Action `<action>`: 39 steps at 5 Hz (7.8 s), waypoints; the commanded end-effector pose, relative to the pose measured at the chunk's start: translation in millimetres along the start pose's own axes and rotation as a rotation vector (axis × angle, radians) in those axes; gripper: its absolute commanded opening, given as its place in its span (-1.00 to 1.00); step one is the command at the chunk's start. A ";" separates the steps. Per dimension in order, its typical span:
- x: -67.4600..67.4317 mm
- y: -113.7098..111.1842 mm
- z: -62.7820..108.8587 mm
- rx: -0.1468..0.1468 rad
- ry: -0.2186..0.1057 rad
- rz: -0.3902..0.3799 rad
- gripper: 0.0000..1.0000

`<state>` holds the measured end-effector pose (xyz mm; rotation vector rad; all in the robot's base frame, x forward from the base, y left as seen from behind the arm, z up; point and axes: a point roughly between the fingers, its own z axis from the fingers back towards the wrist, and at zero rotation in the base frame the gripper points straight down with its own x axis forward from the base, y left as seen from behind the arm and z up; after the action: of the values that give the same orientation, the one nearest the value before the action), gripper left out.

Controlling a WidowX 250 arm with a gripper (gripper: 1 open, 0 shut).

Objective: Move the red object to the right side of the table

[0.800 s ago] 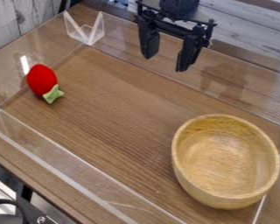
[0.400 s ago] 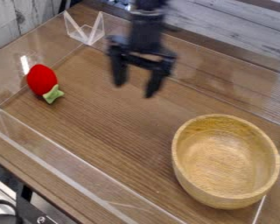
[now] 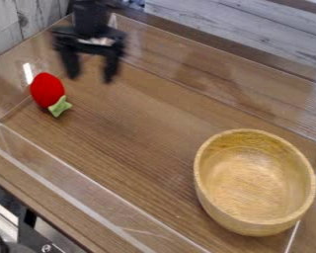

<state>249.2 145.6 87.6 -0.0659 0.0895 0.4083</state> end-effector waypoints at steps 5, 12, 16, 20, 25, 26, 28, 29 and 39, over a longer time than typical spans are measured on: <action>30.9 54.0 -12.0 -0.092 -0.042 0.527 1.00; 62.6 50.4 -42.2 -0.121 -0.127 0.706 1.00; 57.3 49.9 -25.5 -0.071 -0.195 0.612 1.00; 63.5 26.0 32.8 -0.149 -0.168 0.684 -1.00; 49.1 -63.3 34.1 -0.136 -0.096 0.352 -1.00; 48.7 -67.0 32.2 -0.126 -0.090 0.344 -1.00; 44.5 -66.8 28.2 -0.106 -0.074 0.320 -1.00; 41.8 -67.0 27.7 -0.098 -0.064 0.300 -1.00; 33.7 -156.7 17.2 -0.168 -0.019 0.850 -1.00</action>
<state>335.5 17.3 86.4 -0.1492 0.1316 1.2703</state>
